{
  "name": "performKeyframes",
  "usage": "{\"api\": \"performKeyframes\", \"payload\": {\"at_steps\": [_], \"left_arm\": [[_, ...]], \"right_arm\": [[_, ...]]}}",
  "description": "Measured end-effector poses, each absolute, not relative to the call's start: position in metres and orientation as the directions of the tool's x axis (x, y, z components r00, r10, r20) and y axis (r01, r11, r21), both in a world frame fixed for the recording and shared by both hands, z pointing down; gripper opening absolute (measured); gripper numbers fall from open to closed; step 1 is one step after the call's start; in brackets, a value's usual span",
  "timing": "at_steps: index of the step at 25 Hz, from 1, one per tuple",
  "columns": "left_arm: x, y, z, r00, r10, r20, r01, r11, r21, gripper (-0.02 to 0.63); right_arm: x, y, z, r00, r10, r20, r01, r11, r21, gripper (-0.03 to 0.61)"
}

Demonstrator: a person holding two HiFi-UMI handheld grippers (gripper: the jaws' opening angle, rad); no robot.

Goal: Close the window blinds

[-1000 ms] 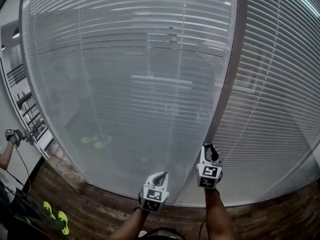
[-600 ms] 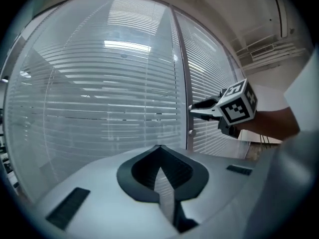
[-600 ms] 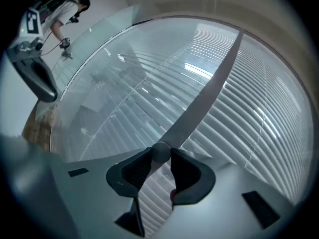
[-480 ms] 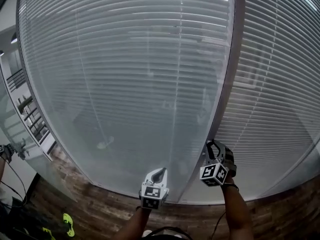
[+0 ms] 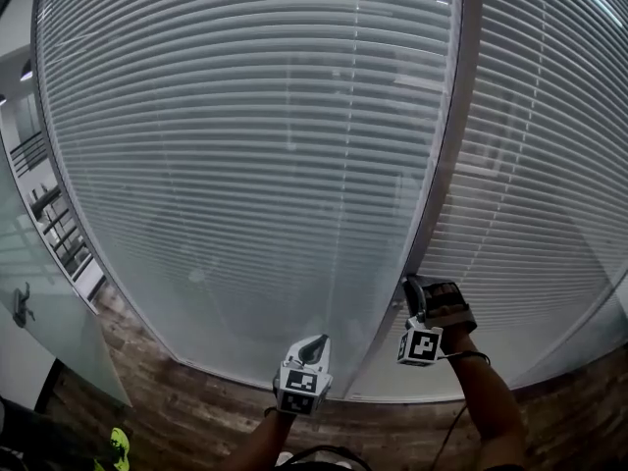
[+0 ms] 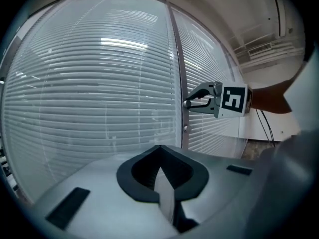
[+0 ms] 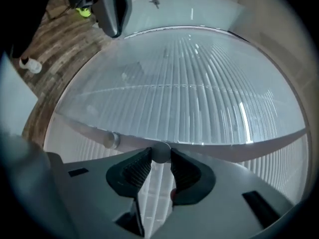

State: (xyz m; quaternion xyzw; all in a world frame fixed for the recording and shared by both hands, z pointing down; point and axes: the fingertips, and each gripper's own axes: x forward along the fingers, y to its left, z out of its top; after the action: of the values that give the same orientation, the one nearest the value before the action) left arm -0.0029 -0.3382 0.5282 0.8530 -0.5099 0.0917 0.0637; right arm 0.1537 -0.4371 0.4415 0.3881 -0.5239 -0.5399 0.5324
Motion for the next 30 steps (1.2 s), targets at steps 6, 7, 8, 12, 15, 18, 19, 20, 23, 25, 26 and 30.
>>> {"api": "performKeyframes", "payload": {"at_steps": [6,7,8,12,15,18,19,20,23,25,26,30], "left_arm": [[0.005,-0.337,0.532,0.479,-0.853,0.206,-0.871,-0.492,-0.013,-0.006],[0.006,-0.335,0.531,0.482,-0.849,0.215,-0.868,-0.496,-0.009,-0.006],[0.006,-0.334,0.529,0.485,-0.846,0.222,-0.867,-0.499,-0.006,-0.006],[0.006,-0.333,0.524,0.492,-0.844,0.215,-0.863,-0.505,-0.004,-0.006],[0.009,-0.332,0.524,0.495,-0.842,0.216,-0.861,-0.509,-0.007,-0.006],[0.014,-0.333,0.525,0.500,-0.838,0.217,-0.857,-0.515,-0.013,-0.006],[0.016,-0.334,0.526,0.501,-0.839,0.213,-0.856,-0.517,-0.021,-0.006],[0.017,-0.335,0.526,0.504,-0.838,0.208,-0.854,-0.520,-0.028,-0.006],[0.024,-0.333,0.525,0.522,-0.827,0.206,-0.845,-0.534,-0.002,-0.006],[0.024,-0.333,0.524,0.518,-0.827,0.216,-0.847,-0.532,-0.003,-0.006],[0.023,-0.333,0.526,0.514,-0.828,0.223,-0.849,-0.529,-0.010,-0.006],[0.026,-0.331,0.527,0.522,-0.822,0.227,-0.844,-0.536,0.001,-0.006]], "right_arm": [[0.140,-0.430,0.438,-0.178,-0.973,0.144,0.303,0.085,0.949,0.127],[0.139,-0.429,0.439,-0.184,-0.971,0.153,0.321,0.088,0.943,0.127],[0.138,-0.428,0.440,-0.188,-0.968,0.166,0.334,0.096,0.938,0.127],[0.141,-0.429,0.438,-0.183,-0.966,0.181,0.294,0.122,0.948,0.127],[0.145,-0.429,0.438,-0.193,-0.968,0.161,0.053,0.153,0.987,0.129],[0.141,-0.424,0.430,-0.222,-0.969,0.109,-0.316,0.177,0.932,0.185],[0.140,-0.423,0.425,-0.221,-0.972,0.085,-0.438,0.177,0.882,0.188],[0.139,-0.422,0.420,-0.213,-0.975,0.062,-0.547,0.172,0.819,0.188],[0.146,-0.422,0.413,-0.165,-0.986,-0.001,-0.766,0.128,0.630,0.187],[0.149,-0.419,0.412,-0.140,-0.989,-0.044,-0.847,0.097,0.523,0.187],[0.150,-0.417,0.410,-0.129,-0.990,-0.065,-0.874,0.083,0.478,0.187],[0.159,-0.419,0.408,-0.073,-0.995,-0.064,-0.975,0.057,0.216,0.187]]}}
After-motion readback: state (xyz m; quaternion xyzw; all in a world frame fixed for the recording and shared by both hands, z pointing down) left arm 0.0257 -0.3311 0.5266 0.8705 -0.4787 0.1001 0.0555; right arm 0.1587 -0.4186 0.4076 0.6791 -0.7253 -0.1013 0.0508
